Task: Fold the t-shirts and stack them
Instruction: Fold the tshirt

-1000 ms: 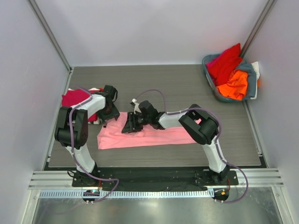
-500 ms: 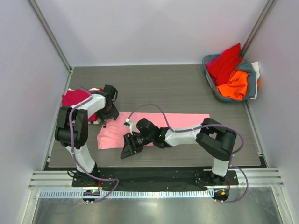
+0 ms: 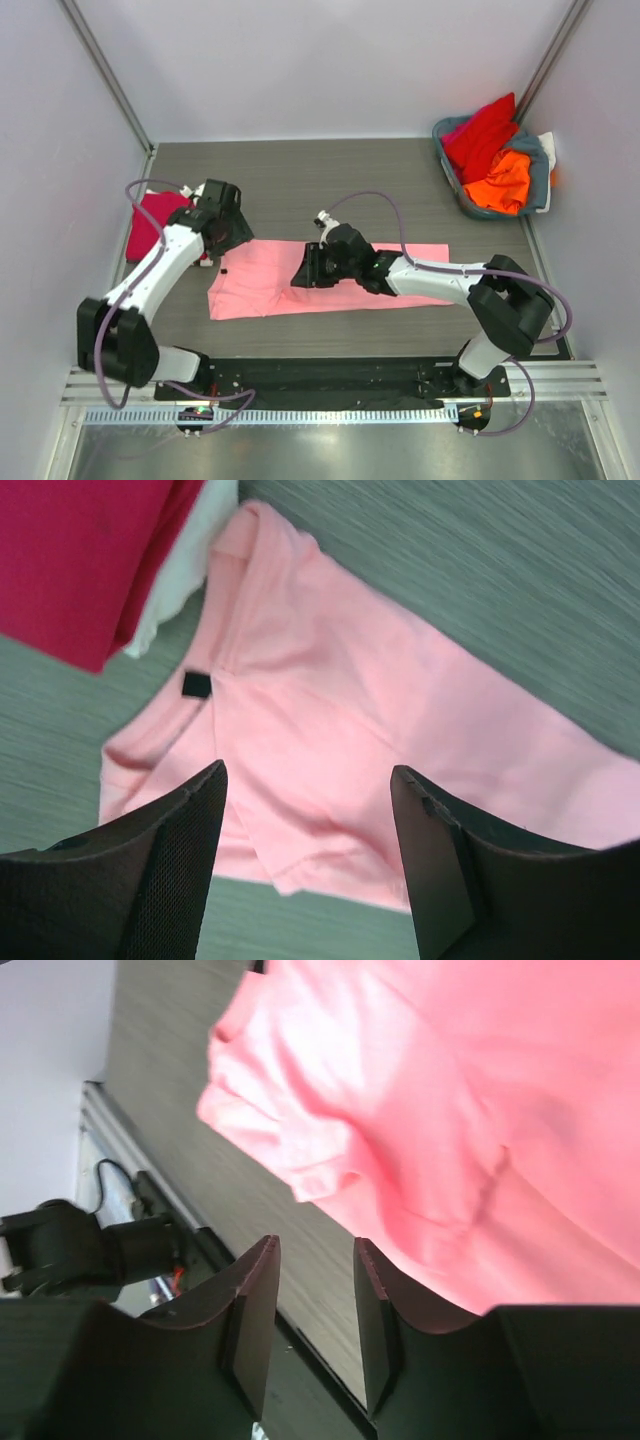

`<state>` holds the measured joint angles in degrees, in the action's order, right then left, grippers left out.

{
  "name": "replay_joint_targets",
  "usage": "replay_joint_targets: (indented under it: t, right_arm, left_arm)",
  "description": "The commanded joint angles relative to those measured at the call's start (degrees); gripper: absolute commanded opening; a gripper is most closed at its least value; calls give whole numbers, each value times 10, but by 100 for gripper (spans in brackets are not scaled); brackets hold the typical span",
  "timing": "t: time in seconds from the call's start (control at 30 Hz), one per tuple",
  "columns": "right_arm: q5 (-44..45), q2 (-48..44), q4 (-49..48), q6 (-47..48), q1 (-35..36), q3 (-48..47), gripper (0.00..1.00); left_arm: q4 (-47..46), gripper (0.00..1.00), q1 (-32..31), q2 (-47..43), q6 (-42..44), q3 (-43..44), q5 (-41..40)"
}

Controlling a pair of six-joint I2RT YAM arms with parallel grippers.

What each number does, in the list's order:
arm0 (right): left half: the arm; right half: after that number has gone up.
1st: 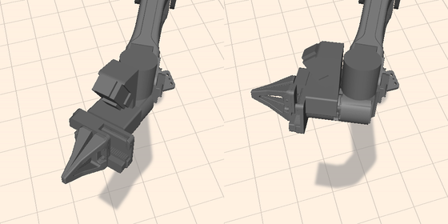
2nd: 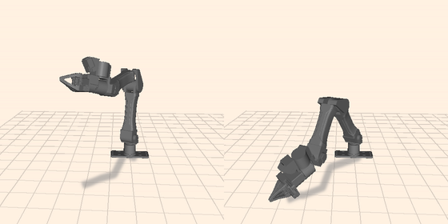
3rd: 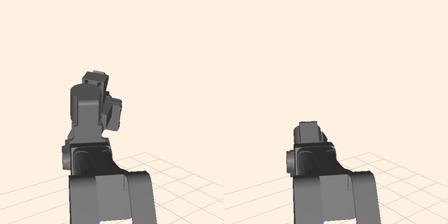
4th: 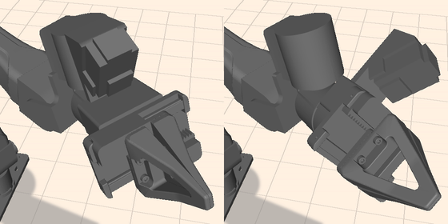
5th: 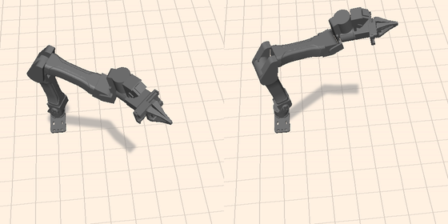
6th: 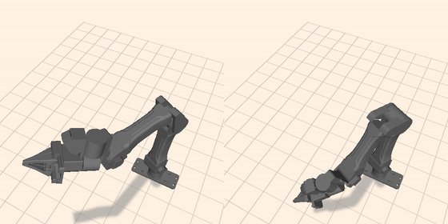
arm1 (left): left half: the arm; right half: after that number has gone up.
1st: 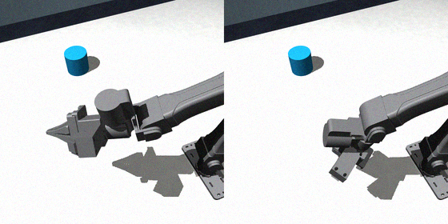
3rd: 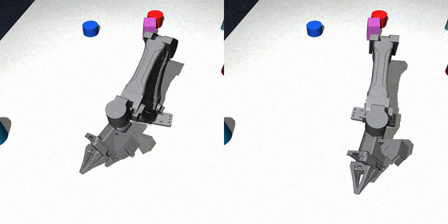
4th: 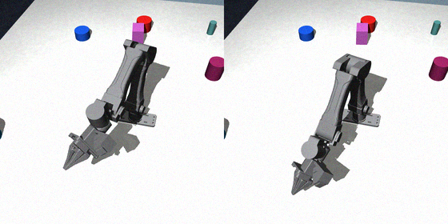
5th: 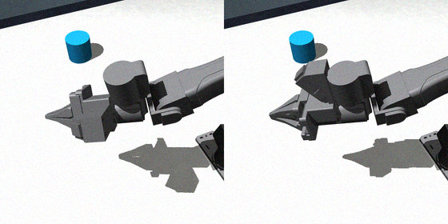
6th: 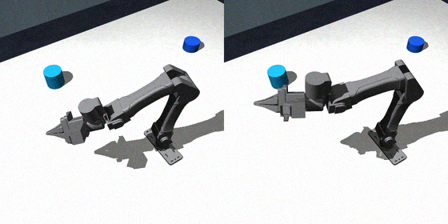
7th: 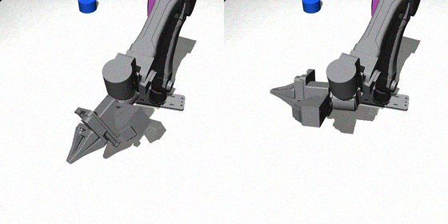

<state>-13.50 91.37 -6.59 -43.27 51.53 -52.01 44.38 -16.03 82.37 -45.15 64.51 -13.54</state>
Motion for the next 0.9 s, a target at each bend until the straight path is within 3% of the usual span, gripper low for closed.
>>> replay_joint_targets:
  t: [0.0, 0.13, 0.33, 0.67, 0.87]
  right_arm:
    - [38, -11, 32, -16, 2, 12, 40]
    - [50, 0, 32, -36, -7, 28, 32]
    - [51, 27, 30, -38, -10, 26, 29]
    - [55, 76, 11, -65, -11, 25, 25]
    - [47, 97, 5, -74, -12, 11, 25]
  left_arm:
    - [5, 67, -18, -86, -8, -61, 50]
    - [-52, 67, -26, -173, -27, -156, 175]
    - [-139, 66, -34, -302, -94, -300, 246]
    - [-149, 55, -64, -324, -137, -365, 251]
    - [-151, 53, -79, -312, -143, -373, 212]
